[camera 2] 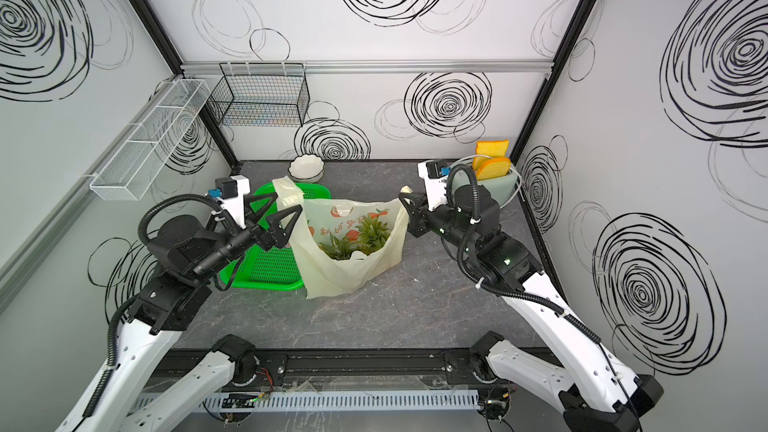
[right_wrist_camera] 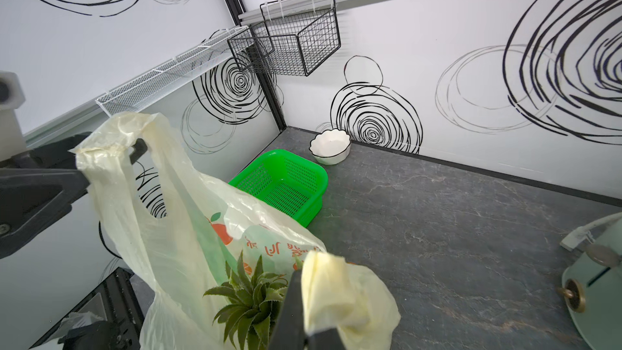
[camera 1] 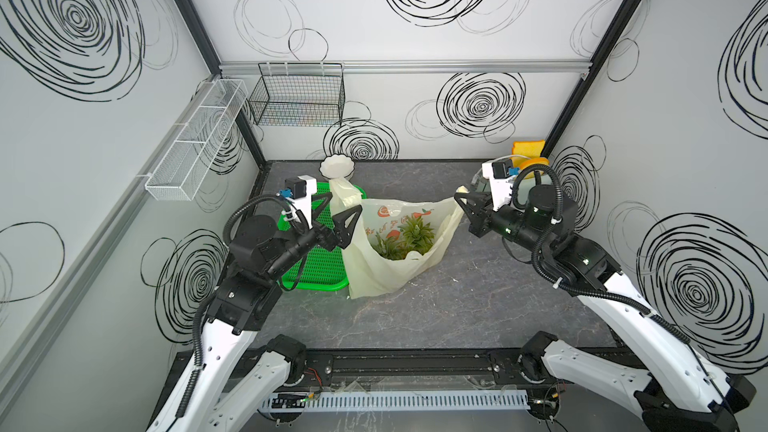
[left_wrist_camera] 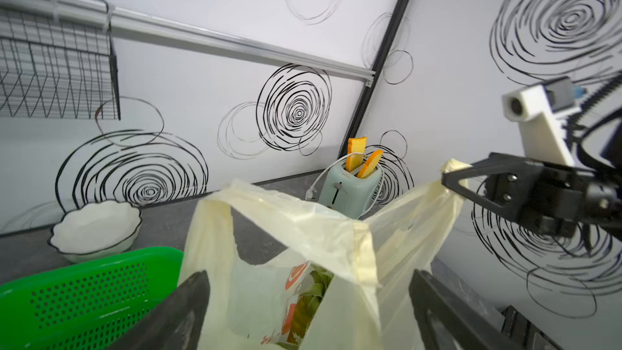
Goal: Place the pineapple into a plastic bag & tie a knot
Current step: Adjust the plastic bag at the center of the board.
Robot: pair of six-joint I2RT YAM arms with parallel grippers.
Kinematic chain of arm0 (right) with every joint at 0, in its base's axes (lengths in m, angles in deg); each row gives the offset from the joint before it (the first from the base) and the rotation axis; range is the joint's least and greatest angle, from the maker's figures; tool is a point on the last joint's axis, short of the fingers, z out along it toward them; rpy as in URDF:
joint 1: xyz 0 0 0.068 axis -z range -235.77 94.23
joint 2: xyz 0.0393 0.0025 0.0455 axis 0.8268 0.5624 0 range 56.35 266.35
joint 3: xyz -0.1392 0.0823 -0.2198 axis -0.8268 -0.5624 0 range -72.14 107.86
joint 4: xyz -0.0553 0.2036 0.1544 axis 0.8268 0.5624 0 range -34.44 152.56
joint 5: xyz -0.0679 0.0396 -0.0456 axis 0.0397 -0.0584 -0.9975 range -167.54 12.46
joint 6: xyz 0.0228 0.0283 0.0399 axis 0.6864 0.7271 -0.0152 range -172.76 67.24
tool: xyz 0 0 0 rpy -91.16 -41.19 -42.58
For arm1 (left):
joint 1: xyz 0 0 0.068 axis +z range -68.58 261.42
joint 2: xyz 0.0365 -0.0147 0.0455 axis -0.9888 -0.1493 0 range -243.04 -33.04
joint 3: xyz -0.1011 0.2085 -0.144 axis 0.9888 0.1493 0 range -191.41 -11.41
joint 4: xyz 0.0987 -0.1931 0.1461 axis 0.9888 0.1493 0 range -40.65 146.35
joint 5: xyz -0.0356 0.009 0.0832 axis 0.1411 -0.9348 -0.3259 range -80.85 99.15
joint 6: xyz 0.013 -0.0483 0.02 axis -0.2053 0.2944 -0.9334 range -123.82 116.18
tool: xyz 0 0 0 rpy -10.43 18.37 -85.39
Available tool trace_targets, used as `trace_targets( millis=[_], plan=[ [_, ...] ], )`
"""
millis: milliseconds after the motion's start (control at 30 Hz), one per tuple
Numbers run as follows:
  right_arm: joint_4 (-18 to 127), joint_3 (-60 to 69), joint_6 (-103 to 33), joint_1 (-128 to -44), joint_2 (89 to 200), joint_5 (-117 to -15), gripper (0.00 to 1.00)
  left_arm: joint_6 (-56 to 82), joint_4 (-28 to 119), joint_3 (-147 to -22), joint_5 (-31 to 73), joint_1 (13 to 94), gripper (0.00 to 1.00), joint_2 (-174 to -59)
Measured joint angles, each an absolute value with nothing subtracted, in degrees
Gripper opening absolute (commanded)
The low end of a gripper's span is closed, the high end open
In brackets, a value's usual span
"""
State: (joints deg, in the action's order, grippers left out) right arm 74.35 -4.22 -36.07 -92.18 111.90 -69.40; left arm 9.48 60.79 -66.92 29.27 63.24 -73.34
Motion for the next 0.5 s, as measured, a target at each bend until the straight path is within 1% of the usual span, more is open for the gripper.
trace_targets(
  millis=[100,233,400,500],
  plan=[
    [75.27,-2.67,-36.55,-92.05,113.19,-67.59,0.00,3.78,63.46,-69.15,32.73,64.86,0.97,-71.83],
    [76.53,-0.61,-37.43,-92.00,114.63,-66.45,0.00,-1.36,68.02,-71.79,33.71,66.04,0.98,-69.99],
    [78.15,1.12,-39.57,-91.89,115.40,-63.87,0.00,-6.98,80.40,-74.57,29.43,66.10,0.97,-68.33],
    [78.22,1.73,-40.66,-91.61,116.27,-61.40,0.00,-9.82,84.05,-74.35,27.13,66.17,0.97,-67.90]
  ],
)
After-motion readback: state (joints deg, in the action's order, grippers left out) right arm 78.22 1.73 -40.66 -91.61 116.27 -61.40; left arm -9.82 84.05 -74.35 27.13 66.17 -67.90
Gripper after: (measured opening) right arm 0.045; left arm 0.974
